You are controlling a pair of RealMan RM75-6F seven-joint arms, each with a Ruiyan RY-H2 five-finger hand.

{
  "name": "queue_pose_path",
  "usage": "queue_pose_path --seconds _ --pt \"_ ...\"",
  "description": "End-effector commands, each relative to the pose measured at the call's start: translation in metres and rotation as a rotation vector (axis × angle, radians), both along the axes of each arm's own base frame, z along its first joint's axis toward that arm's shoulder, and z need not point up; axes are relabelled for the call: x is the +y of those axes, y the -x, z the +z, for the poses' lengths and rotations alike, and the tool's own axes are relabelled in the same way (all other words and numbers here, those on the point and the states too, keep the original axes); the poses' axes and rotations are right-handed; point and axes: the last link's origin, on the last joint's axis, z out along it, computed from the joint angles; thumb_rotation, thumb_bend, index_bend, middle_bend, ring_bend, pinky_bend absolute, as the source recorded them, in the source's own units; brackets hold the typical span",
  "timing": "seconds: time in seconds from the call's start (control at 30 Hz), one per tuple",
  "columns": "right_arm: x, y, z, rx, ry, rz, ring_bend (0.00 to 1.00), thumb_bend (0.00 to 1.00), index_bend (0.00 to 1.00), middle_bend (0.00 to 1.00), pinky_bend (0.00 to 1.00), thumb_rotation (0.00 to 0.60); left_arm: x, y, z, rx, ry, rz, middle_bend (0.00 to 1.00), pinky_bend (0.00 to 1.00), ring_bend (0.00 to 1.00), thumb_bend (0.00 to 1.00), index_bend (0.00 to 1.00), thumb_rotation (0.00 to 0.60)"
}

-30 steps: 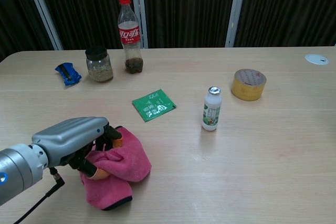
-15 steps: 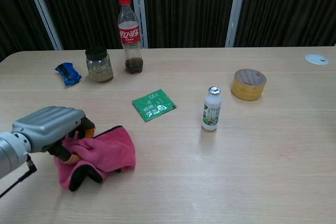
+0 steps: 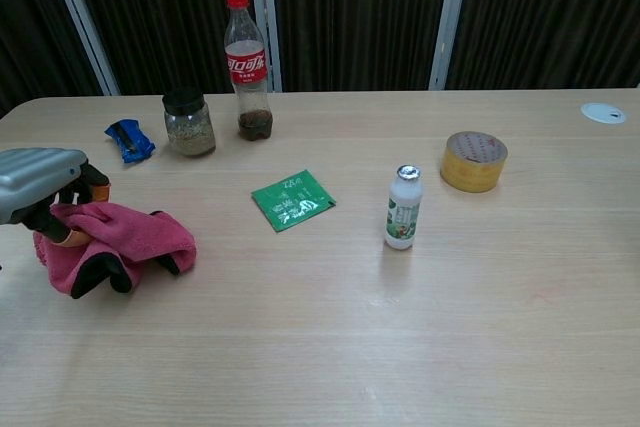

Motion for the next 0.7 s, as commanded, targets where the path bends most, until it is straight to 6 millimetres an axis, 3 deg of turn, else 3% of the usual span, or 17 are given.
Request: queue_pose_path --seconds 0.03,0.3,0.5,0.7 --pt "0.000 0.000 0.000 0.000 0.000 -0.001 0.00 0.00 0.00 0.00 0.00 0.600 -0.002 -0.002 -0.002 -0.009 0.012 -0.003 0.65 0.60 0.55 0.69 0.86 0.600" --pt "0.000 0.000 0.000 -0.003 0.002 -0.002 0.00 0.00 0.00 0.00 0.00 0.600 -0.023 -0.037 -0.029 -0.102 0.101 -0.064 0.65 0.60 0.55 0.69 0.86 0.600" --pt "0.000 0.001 0.001 -0.010 0.004 -0.003 0.00 0.00 0.00 0.00 0.00 0.600 -0.049 -0.075 -0.058 -0.179 0.190 -0.133 0.65 0.60 0.55 0.67 0.87 0.600" --pt "0.000 0.001 0.002 -0.017 0.004 -0.006 0.00 0.00 0.00 0.00 0.00 0.600 -0.062 -0.092 -0.072 -0.199 0.221 -0.164 0.65 0.60 0.55 0.67 0.86 0.600"
